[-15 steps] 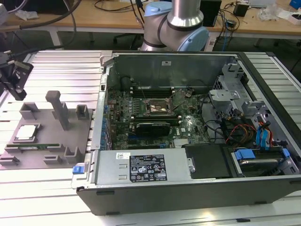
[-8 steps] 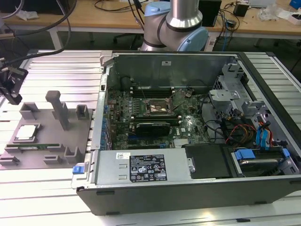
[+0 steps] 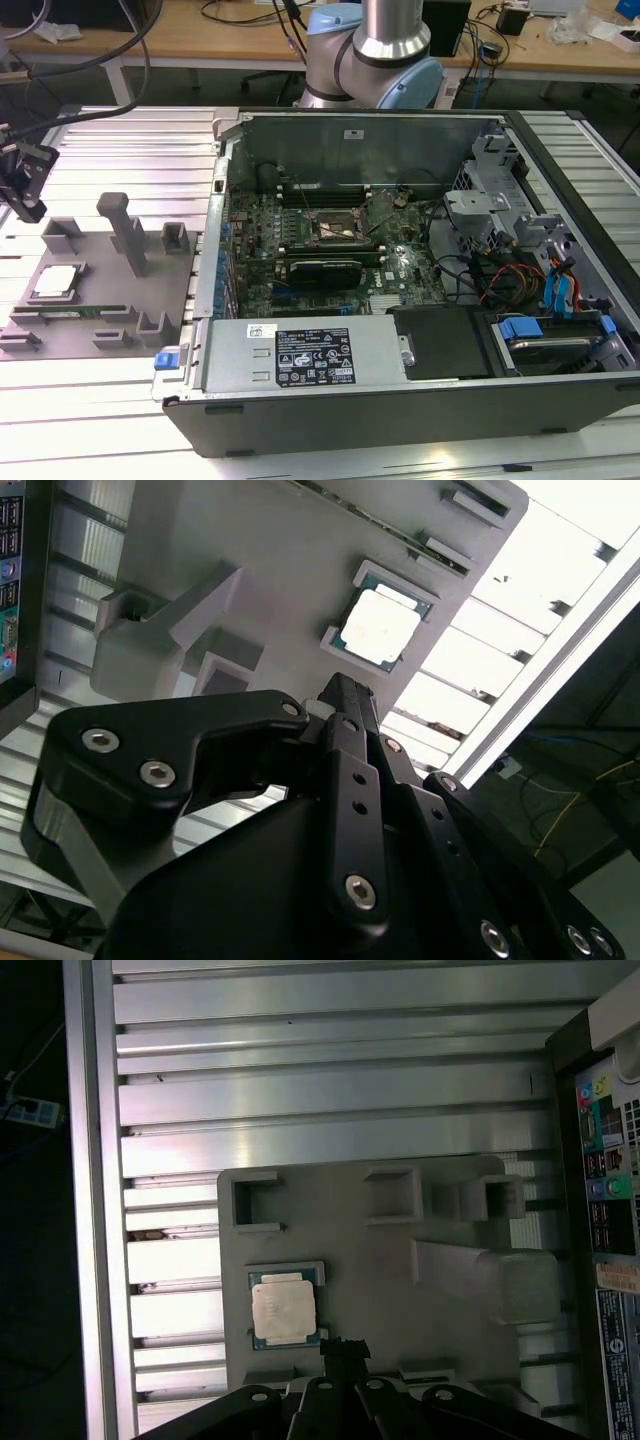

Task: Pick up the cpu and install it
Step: 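Pick up the cpu and move it towards the insertion slot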

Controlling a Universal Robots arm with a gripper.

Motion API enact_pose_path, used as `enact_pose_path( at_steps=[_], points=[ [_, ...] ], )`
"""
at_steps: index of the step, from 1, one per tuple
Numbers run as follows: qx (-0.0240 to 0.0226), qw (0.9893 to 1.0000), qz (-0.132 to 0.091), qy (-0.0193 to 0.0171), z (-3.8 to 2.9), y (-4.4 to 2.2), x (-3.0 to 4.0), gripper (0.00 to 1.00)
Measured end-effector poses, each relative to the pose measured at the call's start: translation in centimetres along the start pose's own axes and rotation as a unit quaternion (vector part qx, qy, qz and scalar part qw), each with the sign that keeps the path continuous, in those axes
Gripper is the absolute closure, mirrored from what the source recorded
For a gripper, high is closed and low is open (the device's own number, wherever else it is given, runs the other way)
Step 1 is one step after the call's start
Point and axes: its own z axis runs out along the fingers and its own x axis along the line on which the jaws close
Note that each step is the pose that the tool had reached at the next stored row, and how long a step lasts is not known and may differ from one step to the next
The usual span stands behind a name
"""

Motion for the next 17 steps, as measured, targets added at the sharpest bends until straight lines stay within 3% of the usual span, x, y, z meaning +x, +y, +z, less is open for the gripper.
enact_pose_path(
  at_steps=[8, 17],
  points=[
    [-0.0001, 1.0, 0.0, -0.0001, 0.11, -0.01, 0.09, 0.89],
    [-0.0001, 1.0, 0.0, -0.0002, 1.58, -0.57, 1.01, 0.89]
  ],
)
